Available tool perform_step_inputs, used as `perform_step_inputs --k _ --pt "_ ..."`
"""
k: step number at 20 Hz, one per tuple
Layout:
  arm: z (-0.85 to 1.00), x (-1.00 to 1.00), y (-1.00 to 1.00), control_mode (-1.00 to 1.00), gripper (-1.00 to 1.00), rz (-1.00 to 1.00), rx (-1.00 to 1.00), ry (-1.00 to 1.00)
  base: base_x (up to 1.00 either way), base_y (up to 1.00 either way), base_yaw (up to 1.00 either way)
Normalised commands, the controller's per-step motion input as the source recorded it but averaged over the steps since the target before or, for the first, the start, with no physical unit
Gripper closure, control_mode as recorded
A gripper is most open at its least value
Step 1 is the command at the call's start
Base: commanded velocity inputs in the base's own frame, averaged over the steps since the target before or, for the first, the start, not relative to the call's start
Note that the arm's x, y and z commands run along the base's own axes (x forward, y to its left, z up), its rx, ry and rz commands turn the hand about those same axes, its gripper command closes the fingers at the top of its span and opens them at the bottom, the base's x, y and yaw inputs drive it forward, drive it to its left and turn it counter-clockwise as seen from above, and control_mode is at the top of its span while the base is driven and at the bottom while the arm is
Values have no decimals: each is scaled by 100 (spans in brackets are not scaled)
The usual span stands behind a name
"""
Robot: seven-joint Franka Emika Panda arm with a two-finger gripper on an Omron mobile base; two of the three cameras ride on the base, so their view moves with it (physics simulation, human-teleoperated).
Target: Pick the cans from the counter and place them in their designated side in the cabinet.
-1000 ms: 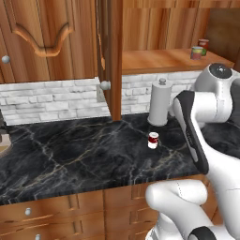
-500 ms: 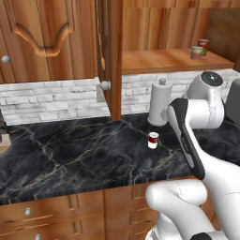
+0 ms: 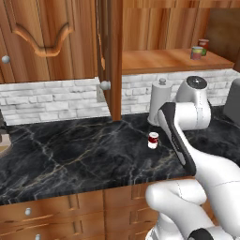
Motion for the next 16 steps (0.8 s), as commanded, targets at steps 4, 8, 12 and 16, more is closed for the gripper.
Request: perform_step_inputs --k 4,8,12,16 --pt "-14 29 1 -100 -100 -3 7 10 0 0 0" --pt "-15 31 3 -100 -100 -1 6 9 0 0 0" --pt "-20 23 3 -100 -100 0 2 2 0 0 0" --pt "-21 24 1 -100 -100 0 0 0 0 0 0"
